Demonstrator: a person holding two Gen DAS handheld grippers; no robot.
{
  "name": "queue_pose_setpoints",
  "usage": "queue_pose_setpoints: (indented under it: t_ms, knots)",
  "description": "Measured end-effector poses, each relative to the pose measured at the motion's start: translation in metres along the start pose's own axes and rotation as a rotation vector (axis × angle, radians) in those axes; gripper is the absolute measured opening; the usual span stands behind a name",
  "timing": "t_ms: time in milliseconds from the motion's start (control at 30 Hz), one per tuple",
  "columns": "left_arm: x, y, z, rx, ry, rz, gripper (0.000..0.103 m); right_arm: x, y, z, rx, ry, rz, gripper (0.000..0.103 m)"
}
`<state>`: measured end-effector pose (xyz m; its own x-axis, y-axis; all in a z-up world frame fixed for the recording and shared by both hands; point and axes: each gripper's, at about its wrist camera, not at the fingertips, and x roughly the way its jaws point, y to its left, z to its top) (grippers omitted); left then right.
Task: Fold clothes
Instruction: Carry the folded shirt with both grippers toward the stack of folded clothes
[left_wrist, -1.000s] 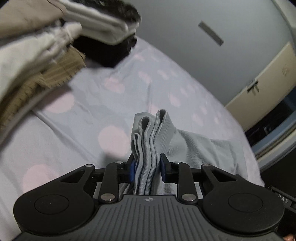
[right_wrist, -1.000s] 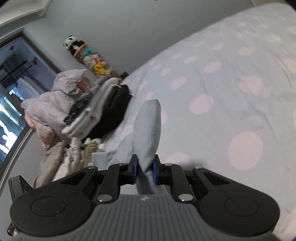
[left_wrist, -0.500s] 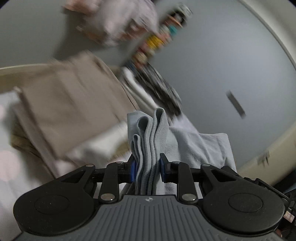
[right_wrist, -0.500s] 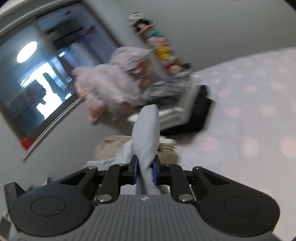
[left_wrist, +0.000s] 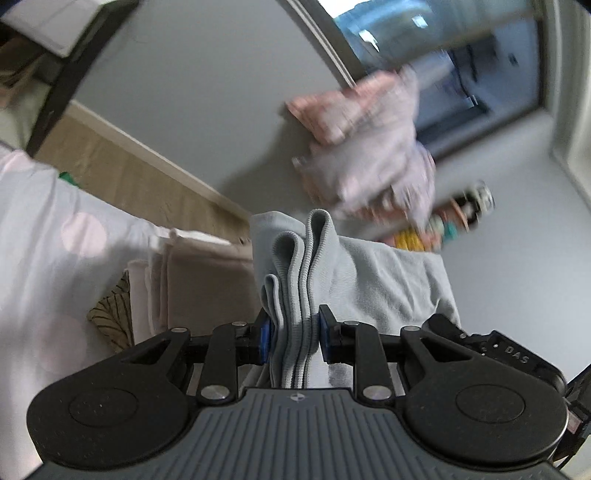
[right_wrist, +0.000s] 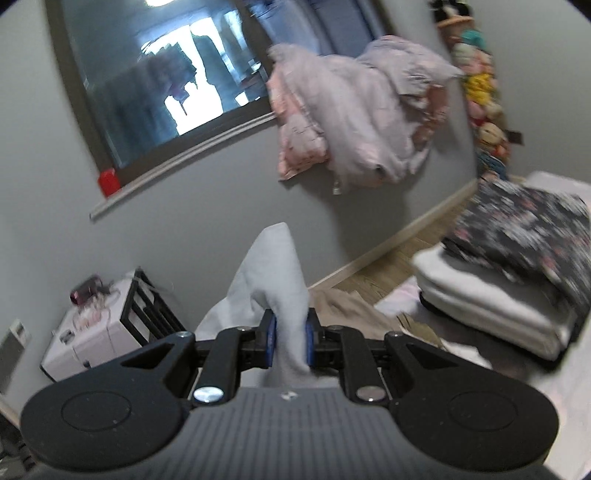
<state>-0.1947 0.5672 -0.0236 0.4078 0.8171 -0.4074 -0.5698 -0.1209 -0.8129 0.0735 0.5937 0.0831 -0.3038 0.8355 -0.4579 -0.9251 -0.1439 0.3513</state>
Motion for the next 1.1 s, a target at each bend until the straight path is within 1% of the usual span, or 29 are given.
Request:
queue_pose_setpoints:
  t_ms: [100, 133, 200, 267, 467, 600, 667, 733, 767, 800, 833, 900, 1000, 1100]
  knots:
    - [0.016, 0.009, -0.004, -0.059, -0.043, 0.020, 0.028, 0.033, -0.005, 0.008, -0.034, 0.029, 0.001, 0.018]
    - [0.014, 0.016, -0.003, -0.067, -0.049, 0.024, 0.028, 0.046, -0.008, 0.010, -0.046, 0.042, -0.001, 0.018]
    - [0.023, 0.021, -0.006, -0.072, -0.063, 0.044, 0.028, 0.065, -0.012, 0.010, -0.072, 0.066, -0.008, 0.018]
    - [0.032, 0.027, -0.008, -0.063, -0.076, 0.058, 0.028, 0.083, -0.018, 0.007, -0.083, 0.086, -0.009, 0.018]
    - [0.050, 0.041, -0.010, -0.059, -0.066, 0.098, 0.029, 0.123, -0.034, -0.010, -0.091, 0.113, -0.037, 0.018]
    - [0.051, 0.044, -0.015, -0.028, -0.067, 0.140, 0.035, 0.137, -0.036, -0.022, -0.113, 0.128, -0.060, 0.020]
    - [0.050, 0.043, -0.015, -0.021, -0.060, 0.143, 0.036, 0.137, -0.034, -0.024, -0.128, 0.118, -0.088, 0.032]
    - [0.044, 0.040, -0.013, -0.009, -0.060, 0.143, 0.039, 0.134, -0.031, -0.024, -0.147, 0.099, -0.123, 0.035]
    - [0.041, 0.039, -0.013, -0.003, -0.061, 0.143, 0.044, 0.130, -0.030, -0.023, -0.152, 0.084, -0.145, 0.036]
    - [0.036, 0.037, -0.013, 0.007, -0.073, 0.151, 0.051, 0.126, -0.029, -0.022, -0.153, 0.069, -0.171, 0.036]
    - [0.032, 0.036, -0.013, 0.017, -0.085, 0.158, 0.053, 0.122, -0.028, -0.020, -0.152, 0.055, -0.193, 0.038]
    - [0.020, 0.034, -0.012, 0.038, -0.111, 0.153, 0.056, 0.112, -0.026, -0.018, -0.154, 0.032, -0.216, 0.038]
    - [0.005, 0.032, -0.009, 0.063, -0.140, 0.154, 0.057, 0.097, -0.020, -0.018, -0.164, 0.000, -0.242, 0.037]
    - [-0.005, 0.028, -0.001, 0.064, -0.155, 0.172, 0.057, 0.083, -0.010, -0.024, -0.173, -0.009, -0.225, 0.037]
